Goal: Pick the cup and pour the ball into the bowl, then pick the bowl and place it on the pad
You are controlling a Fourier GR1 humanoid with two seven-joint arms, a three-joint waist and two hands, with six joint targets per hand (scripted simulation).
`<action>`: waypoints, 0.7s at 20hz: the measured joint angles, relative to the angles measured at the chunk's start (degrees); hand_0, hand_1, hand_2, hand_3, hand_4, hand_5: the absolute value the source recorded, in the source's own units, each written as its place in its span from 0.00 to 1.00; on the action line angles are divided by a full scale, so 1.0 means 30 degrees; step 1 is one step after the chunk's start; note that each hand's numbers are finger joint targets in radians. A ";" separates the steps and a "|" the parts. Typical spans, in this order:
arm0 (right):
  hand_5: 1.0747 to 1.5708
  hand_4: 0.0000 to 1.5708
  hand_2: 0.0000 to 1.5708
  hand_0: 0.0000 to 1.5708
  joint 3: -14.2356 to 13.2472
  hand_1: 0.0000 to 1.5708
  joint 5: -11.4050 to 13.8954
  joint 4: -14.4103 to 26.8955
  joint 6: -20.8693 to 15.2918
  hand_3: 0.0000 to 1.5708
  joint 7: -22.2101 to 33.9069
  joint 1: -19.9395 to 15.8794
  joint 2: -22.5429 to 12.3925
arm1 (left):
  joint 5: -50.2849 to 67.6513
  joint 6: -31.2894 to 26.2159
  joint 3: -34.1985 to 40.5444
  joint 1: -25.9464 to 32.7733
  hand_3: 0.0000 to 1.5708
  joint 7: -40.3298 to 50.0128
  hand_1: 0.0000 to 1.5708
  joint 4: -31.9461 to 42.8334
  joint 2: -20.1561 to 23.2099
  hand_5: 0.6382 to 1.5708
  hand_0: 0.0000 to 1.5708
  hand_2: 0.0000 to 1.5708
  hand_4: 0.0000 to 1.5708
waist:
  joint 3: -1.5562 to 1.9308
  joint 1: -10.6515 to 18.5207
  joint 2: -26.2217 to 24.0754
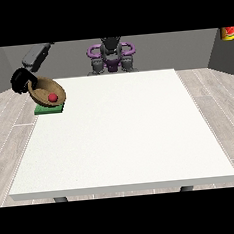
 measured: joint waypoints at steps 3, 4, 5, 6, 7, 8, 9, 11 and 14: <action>0.96 0.00 1.00 1.00 -0.0407 1.00 0.0004 0.0889 -0.0122 0.69 -0.0227 0.0062 -0.0658 | 0.0317 0.0038 -0.0071 -0.0012 0.00 0.0213 0.00 -0.0563 -0.0041 0.99 0.00 0.00 0.76 | 0.0041 0.0338 0.0348; 0.97 0.00 1.00 1.00 -0.0414 1.00 0.0076 0.0918 -0.0388 0.62 -0.0243 0.0072 -0.0679 | 0.0305 0.0061 -0.0057 0.0049 0.00 0.0083 0.00 -0.0459 -0.0028 0.99 0.00 0.00 0.76 | 0.0053 0.0273 0.0346; 0.97 0.00 0.96 0.99 -0.0474 0.99 0.0118 0.1017 -0.0540 0.59 -0.0254 -0.0035 -0.0867 | 0.0388 0.0027 -0.0032 -0.0036 0.00 0.0063 0.00 -0.0429 0.0087 0.99 0.00 0.00 0.76 | 0.0065 0.0280 0.0486; 0.96 0.00 0.92 0.98 -0.0531 0.98 0.0143 0.1057 -0.0761 0.56 -0.0292 -0.0149 -0.0955 | 0.0448 -0.0004 0.0023 -0.0088 0.00 -0.0001 0.00 -0.0292 0.0218 0.99 0.00 0.00 0.76 | 0.0072 0.0272 0.0621; 0.96 0.00 0.90 0.96 -0.0537 0.96 0.0181 0.1067 -0.0905 0.52 -0.0302 -0.0249 -0.1018 | 0.0355 0.0171 -0.0048 -0.0076 0.00 -0.0062 0.00 -0.0286 0.0181 0.99 0.00 0.00 0.76 | 0.0079 0.0203 0.0629; 0.95 0.00 0.89 0.95 -0.0511 0.95 0.0266 0.1107 -0.1110 0.51 -0.0460 -0.0158 -0.0957 | 0.0355 0.0218 -0.0109 0.0002 0.00 -0.0014 0.00 -0.0308 0.0153 0.99 0.00 0.00 0.76 | 0.0079 0.0178 0.0466; 0.94 0.00 0.88 0.93 -0.0578 0.93 0.0231 0.1189 -0.1359 0.51 -0.0605 -0.0139 -0.0775 | 0.0383 0.0192 -0.0144 0.0079 0.00 -0.0013 0.00 -0.0319 0.0155 0.99 0.00 0.00 0.76 | 0.0078 0.0226 0.0407; 0.92 0.00 0.90 0.93 -0.0786 0.93 0.0031 0.1188 -0.1647 0.53 -0.0676 -0.0381 -0.0665 | 0.0447 -0.0040 0.0032 0.0140 0.00 -0.0372 0.00 0.0043 0.0479 0.99 0.00 0.00 0.75 | 0.0072 0.0309 0.0637; 0.93 0.00 0.88 0.92 -0.0912 0.92 -0.0204 0.1030 -0.1991 0.43 -0.0942 -0.0595 -0.0163 | 0.0378 -0.0294 0.0177 0.0204 0.00 -0.0892 0.00 0.0640 0.0921 0.99 0.00 0.00 0.76 | 0.0018 0.0262 0.0904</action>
